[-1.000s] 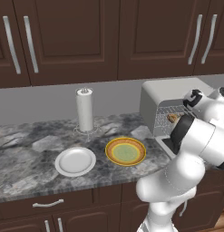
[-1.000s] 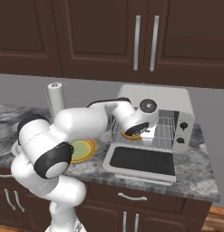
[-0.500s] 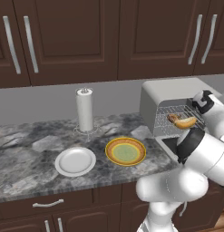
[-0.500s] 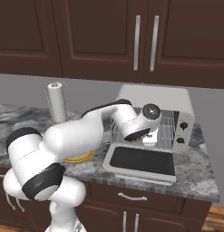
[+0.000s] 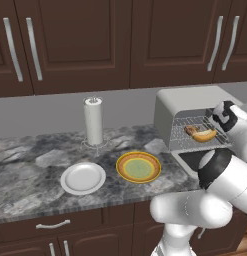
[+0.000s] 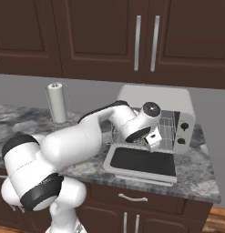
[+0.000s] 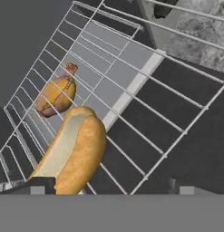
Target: Open the toaster oven door. Place the hotdog bun on the top rack in the toaster oven and place the chicken drumstick on the bottom rack.
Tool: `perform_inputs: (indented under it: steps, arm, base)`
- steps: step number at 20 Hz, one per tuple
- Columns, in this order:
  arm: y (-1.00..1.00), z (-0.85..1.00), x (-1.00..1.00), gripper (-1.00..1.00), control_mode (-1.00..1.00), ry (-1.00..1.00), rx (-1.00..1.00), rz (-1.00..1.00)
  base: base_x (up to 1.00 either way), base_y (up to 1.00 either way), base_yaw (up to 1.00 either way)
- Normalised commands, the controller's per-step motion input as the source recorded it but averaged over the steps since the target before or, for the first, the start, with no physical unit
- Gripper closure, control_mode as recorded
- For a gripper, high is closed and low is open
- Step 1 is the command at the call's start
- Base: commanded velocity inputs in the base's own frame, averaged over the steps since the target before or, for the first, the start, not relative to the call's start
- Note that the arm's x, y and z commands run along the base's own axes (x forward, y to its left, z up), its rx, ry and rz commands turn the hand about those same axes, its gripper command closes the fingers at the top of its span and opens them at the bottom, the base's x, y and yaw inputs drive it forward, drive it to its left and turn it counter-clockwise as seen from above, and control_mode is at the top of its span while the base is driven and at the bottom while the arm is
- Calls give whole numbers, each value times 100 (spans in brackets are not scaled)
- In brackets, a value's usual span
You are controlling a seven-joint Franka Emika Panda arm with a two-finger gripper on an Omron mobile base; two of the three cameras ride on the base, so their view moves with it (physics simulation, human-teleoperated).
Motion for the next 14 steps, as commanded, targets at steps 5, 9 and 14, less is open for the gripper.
perform_inputs:
  steps: [5, 9, 14]
  arm:
    - [18, -29, 1, -100, -100, 24, -42, 36]
    - [1, -41, -3, -100, -100, 3, -25, 26]
    - [0, -40, 0, -100, -100, 3, -23, 24]
  base:
    - [0, 0, 0]
    - [0, 0, 0]
    - [0, 0, 0]
